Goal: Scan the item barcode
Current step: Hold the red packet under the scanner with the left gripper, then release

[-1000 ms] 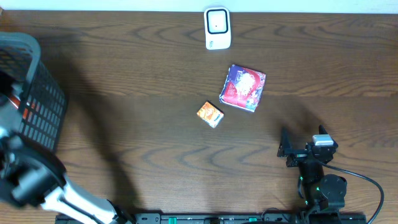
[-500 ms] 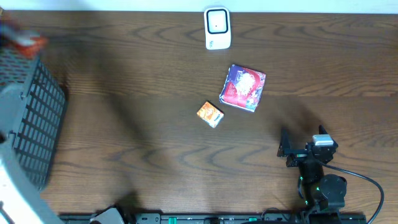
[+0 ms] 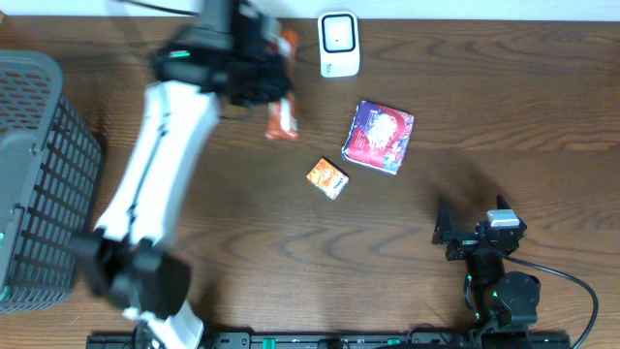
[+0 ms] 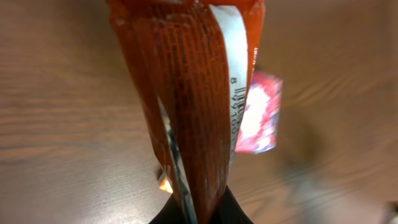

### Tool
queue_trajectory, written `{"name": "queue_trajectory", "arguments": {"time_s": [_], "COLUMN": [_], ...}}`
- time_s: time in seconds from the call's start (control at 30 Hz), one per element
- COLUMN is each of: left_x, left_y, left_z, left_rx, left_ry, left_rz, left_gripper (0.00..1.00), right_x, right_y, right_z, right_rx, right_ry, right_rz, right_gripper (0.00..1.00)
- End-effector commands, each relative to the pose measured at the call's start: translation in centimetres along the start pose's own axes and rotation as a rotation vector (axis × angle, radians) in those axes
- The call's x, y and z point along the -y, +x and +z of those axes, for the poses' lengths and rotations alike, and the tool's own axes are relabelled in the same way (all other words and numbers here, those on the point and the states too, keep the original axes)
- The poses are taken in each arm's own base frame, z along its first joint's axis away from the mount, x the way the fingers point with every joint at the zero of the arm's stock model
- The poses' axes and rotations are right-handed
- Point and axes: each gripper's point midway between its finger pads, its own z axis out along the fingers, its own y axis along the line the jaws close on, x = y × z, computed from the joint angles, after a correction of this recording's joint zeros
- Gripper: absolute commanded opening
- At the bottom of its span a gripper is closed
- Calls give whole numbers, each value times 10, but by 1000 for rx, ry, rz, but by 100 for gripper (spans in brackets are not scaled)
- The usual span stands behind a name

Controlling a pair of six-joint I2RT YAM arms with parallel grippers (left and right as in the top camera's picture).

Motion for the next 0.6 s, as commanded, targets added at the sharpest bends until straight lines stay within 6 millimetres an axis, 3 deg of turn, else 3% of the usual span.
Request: {"name": "queue_trajectory", "arguments": {"time_s": [0.0,0.13,0.27,0.4,0.57], "left_x": [-11,-24,-1,16,16], "left_y": [18,43,66,79,96], "left_z": [51,102,143,169,185], "left_rx": [-92,-202,-280,-301,-327], "left_ry": [-113,-192,-71,-38,-112], "left_rz": [145,195,157,84,-55], "left_gripper": [7,7,7,7,7], "right_x": [-2,-2,-2,-2,-2], "right_y": [1,1,1,1,1], "right_z": [0,0,0,0,0], "right_rx": [-2,-2,-2,-2,-2], "right_ry": [-8,-8,-8,-8,-8], "right_rz": [10,10,10,10,10], "right_gripper": [99,99,99,99,99]}}
